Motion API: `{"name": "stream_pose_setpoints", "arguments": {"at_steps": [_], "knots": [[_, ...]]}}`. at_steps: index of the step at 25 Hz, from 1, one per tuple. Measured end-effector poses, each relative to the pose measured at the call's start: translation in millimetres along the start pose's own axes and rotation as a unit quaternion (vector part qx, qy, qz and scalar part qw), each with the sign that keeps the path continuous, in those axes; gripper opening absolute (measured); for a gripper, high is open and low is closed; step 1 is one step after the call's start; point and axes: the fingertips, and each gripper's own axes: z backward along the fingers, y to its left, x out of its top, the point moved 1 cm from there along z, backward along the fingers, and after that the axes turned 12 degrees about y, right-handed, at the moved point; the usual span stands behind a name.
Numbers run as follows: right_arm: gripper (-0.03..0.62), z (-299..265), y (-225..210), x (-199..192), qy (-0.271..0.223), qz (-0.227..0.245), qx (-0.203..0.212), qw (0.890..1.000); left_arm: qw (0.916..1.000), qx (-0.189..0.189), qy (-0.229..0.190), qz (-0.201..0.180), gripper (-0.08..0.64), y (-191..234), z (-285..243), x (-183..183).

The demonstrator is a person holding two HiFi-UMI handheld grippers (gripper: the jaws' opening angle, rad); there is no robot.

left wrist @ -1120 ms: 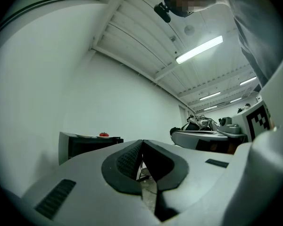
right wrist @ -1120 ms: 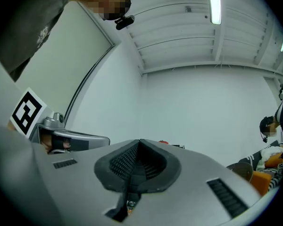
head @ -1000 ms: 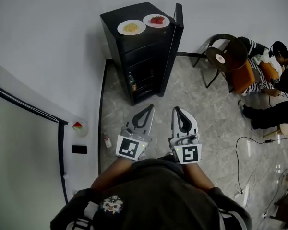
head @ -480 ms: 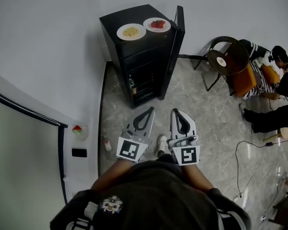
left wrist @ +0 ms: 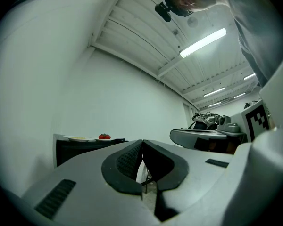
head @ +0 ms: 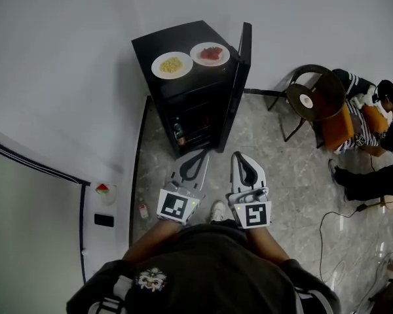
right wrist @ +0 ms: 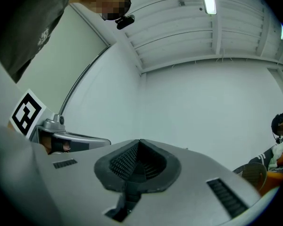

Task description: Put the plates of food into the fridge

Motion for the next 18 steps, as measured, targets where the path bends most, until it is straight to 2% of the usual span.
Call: {"name": "stream_pose_setpoints", "arguments": {"at_steps": [4,13,18], "knots": [[0.025,-21.1,-28.2,-5.7,0.0,-0.028,0.008,1.0,0.9999,0.015,0.001,-0.002,0.023,9.5,-27.1,1.4],[0.025,-58.3,-60.1,-14.9,0.011,-0.017,0.051,0.998,0.9985,0.051,0.02,-0.006,0.023,19.0,-69.1,-0.7],[0.025,-76.7,-62.9,-12.9,-0.001,-0.026,0.071,0.997,0.9965,0.079,0.028,-0.003,0.023,31.0,-77.0,0.1]]}}
